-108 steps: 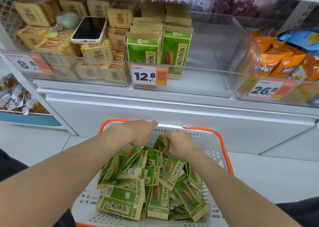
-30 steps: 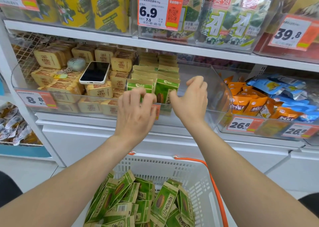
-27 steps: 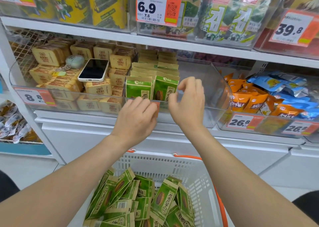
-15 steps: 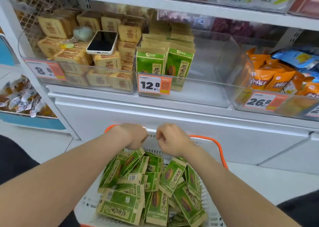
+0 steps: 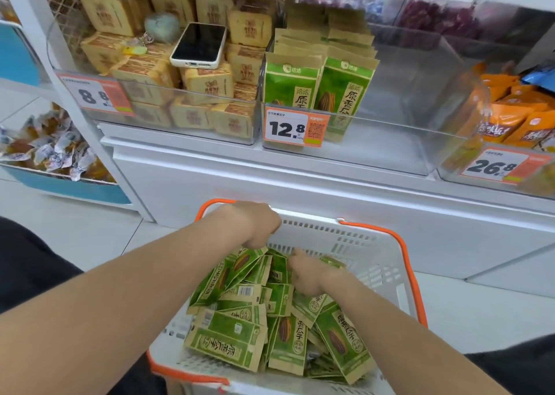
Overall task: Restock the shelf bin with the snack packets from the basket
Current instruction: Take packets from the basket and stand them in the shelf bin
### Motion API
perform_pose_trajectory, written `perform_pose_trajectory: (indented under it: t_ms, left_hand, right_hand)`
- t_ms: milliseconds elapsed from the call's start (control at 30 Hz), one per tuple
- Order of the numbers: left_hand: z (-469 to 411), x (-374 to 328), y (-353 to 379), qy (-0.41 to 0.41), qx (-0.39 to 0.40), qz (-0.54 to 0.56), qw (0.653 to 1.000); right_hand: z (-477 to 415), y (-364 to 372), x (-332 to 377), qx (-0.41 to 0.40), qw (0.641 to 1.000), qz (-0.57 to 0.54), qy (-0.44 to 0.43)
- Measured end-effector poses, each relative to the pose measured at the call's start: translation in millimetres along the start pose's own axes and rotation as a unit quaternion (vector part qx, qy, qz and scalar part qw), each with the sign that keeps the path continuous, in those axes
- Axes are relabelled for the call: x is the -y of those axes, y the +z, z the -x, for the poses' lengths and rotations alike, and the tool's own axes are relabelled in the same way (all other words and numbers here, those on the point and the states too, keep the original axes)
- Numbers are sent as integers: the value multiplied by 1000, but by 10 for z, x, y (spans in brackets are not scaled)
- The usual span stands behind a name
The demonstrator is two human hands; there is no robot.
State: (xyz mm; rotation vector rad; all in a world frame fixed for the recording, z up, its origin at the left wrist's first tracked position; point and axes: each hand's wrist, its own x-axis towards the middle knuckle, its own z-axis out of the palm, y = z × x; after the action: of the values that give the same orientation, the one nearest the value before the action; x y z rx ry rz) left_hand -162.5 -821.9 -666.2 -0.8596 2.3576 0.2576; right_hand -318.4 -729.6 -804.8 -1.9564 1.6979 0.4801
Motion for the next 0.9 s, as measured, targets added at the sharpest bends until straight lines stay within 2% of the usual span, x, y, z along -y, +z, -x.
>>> perform_pose_trajectory:
  t_ms: [133, 233, 333, 400, 467, 600, 667, 767, 833, 900]
  left_hand:
    - [20, -25, -87, 1, -6, 55, 998]
    - [-16, 11, -118, 22, -23, 113, 993]
    - [-39, 78, -151, 45, -73, 183, 979]
    - [-36, 74, -236, 78, -137, 234, 959]
    - [5, 14, -388, 103, -225, 284, 927]
    - [144, -173, -735, 129, -443, 327, 825]
    - [210, -272, -865, 102, -530, 349, 766]
    - [279, -366, -1002, 68, -617, 375, 688]
    - [292, -399, -1049, 56, -644, 383, 660]
    - [311, -447, -1086, 53, -655, 385, 649]
  right_hand:
    - [46, -225, -39, -188, 972, -125, 58]
    - [213, -588, -50, -259, 957, -131, 23]
    - [470, -984, -37, -365, 917, -160, -15]
    - [640, -1214, -34, -447, 874, -182, -52]
    - [807, -1428, -36, -528, 817, -219, -73]
    - [1136, -1811, -47, -664, 668, -332, -51]
    - [1265, -1923, -43, -660, 623, -420, -35]
    - [1386, -2021, -34, -554, 615, -559, -49]
    - [1439, -2067, -23, -508, 608, -606, -66]
    - [1480, -2121, -8, -499, 587, -634, -74]
